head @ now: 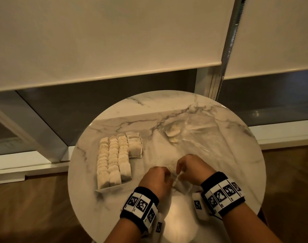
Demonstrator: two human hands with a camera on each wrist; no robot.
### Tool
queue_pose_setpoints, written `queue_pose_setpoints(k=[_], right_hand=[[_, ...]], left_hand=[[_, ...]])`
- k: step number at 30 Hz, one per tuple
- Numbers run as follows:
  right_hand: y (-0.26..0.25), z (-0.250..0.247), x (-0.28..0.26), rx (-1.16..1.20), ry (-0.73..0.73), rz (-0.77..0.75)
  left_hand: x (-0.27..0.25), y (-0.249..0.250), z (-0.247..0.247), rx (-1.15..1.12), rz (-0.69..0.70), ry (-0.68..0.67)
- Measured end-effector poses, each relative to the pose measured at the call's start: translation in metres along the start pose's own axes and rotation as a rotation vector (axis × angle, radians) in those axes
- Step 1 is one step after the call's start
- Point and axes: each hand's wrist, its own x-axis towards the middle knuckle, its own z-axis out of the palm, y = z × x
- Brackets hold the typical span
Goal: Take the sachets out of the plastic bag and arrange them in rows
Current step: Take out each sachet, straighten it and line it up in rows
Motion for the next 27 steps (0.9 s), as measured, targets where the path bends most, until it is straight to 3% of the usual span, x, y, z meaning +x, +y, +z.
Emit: queue_pose_setpoints(k=[6,10,14,19,23,27], right_hand=[[0.007,-0.014,-0.005,0.07,-0.017,-0.053],[0.002,-0.037,-0.016,0.323,0.026,-0.14],[-0.017,-0.054,-0.026,0.583,0.037,-0.284],[-0.033,-0.05,-0.024,0.882,0.009,-0.314],[-0.039,-0.041,-0.016,0.953,0.017,-0.216],[-0.056,-0.031,-0.008,0.882,0.072,-0.274]], left_hand=[[-0.003,-0.003,-0.002,-0.099,0.019,0.041],[-0.011,-0.001,-0.011,-0.357,0.08,0.021],[-0.02,0.0,-0.028,-0.598,0.165,0.135],[-0.027,-0.003,-0.051,-0.929,0.14,0.232],[-0.029,-0.01,-0.06,-1.083,0.087,0.315],[-0.032,-0.02,-0.062,-1.119,0.007,0.323]])
